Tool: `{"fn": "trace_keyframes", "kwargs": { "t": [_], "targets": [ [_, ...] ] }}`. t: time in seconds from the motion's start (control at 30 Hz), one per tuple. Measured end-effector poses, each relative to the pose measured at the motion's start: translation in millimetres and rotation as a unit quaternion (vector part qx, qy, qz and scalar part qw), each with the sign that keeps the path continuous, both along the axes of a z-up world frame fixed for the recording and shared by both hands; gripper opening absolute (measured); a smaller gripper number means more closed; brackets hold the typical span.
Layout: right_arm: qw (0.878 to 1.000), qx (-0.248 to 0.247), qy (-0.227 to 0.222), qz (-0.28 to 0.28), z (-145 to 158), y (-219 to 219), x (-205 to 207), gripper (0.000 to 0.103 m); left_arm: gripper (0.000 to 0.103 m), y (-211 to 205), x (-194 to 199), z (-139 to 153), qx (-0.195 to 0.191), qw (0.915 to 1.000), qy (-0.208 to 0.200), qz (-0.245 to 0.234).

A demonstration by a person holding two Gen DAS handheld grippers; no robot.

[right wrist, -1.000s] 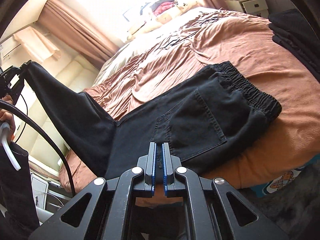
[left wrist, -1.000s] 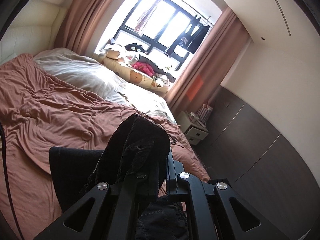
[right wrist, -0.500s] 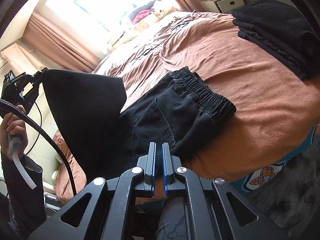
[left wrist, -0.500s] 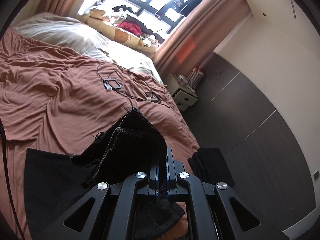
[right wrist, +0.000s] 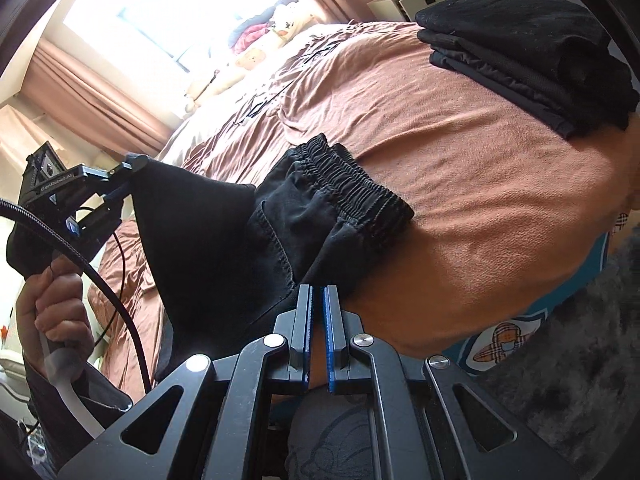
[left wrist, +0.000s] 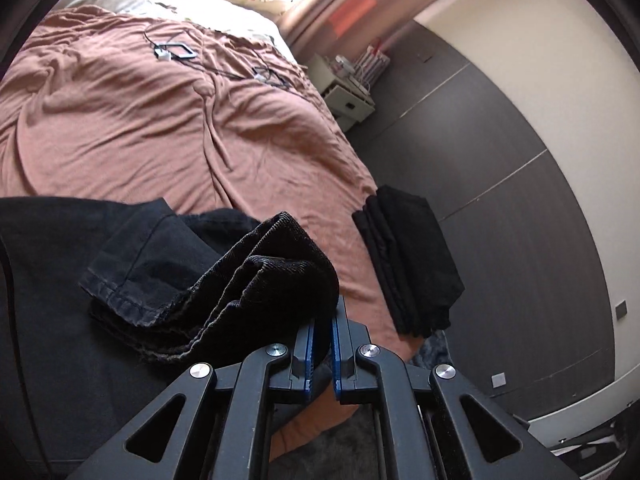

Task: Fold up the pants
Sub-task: 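Open the left gripper to lay the leg end onto the pants, then move both open grippers to the folded pants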

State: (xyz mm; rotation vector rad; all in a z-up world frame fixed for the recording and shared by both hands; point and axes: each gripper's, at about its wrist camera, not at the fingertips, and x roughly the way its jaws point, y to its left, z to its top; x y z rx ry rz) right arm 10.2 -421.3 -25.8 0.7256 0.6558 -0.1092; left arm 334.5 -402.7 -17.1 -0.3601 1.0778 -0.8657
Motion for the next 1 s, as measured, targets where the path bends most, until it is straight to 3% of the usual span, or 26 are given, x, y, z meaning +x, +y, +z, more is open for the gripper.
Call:
{"fn": "trace_keyframes", "kwargs": {
  "t": [0.1,0.17,0.23,0.27,0.3,0.37,0.67,1.0],
  "targets": [
    [1.0,0.0,0.005,-0.006,0,-3,-5,0.003,0.03,-11,-11,-24,0.001,0.9989,0.033,-0.032],
    [1.0,-0.003,0.008,-0.009,1,-4,-5,0.005,0.051,-13,-20,-38,0.014,0.9982,0.043,-0.039],
    [1.0,-0.007,0.008,-0.012,3,-4,-8,0.021,0.059,-7,-25,-46,0.014,0.9979,0.048,-0.04],
    [1.0,-0.012,0.007,-0.015,5,-3,-9,0.036,0.062,-3,-28,-48,0.013,0.9978,0.052,-0.04],
    [1.0,-0.017,0.003,-0.016,7,-2,-11,0.048,0.064,2,-30,-50,0.015,0.9977,0.054,-0.038],
    [0.999,-0.029,-0.004,-0.013,12,2,-12,0.052,0.066,13,-32,-53,0.023,0.9981,0.049,-0.028],
    [0.996,-0.087,0.01,0.026,17,30,2,0.053,0.068,92,-33,-51,0.058,0.9979,0.006,0.03],
    [0.985,-0.155,0.017,0.079,28,64,41,0.053,0.068,196,-35,-51,0.079,0.9916,-0.015,0.101]
  ]
}}
